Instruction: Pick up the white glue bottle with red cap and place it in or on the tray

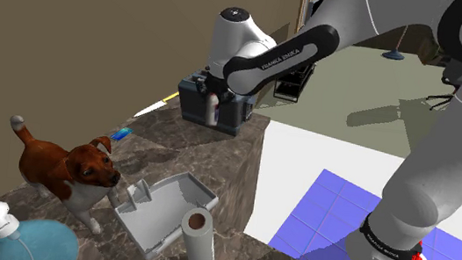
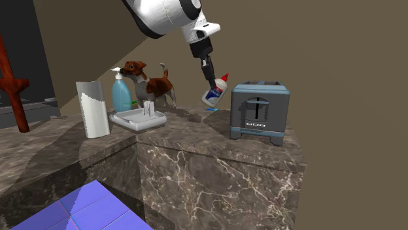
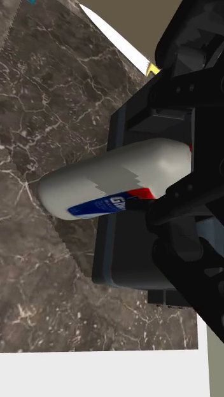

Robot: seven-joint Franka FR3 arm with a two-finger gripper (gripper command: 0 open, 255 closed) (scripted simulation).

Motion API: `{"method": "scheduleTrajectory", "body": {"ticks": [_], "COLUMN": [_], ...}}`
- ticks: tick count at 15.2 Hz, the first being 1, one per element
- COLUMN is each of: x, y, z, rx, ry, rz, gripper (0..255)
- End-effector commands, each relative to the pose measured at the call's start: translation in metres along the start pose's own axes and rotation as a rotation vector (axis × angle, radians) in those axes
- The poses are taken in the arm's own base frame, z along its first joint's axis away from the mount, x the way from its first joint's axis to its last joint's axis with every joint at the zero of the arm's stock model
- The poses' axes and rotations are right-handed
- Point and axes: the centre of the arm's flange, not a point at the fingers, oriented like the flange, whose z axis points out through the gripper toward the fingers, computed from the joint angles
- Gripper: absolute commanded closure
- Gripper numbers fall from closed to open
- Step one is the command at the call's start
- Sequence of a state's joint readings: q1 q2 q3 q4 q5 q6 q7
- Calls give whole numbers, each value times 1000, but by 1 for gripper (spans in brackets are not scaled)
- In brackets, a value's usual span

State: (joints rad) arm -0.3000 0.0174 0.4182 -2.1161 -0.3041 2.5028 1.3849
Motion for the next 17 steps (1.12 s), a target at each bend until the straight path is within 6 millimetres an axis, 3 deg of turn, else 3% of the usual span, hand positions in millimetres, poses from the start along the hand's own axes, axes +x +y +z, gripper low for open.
{"method": "scheduleTrajectory", "body": {"ticks": [1,11,17], "x": [2,17,-56], "y": [-3,-18,-30], "z": [-10,-55,-81], "rx": [0,0,0], "ry": [0,0,0], "rz": [0,0,0], "gripper": [255,255,255]}}
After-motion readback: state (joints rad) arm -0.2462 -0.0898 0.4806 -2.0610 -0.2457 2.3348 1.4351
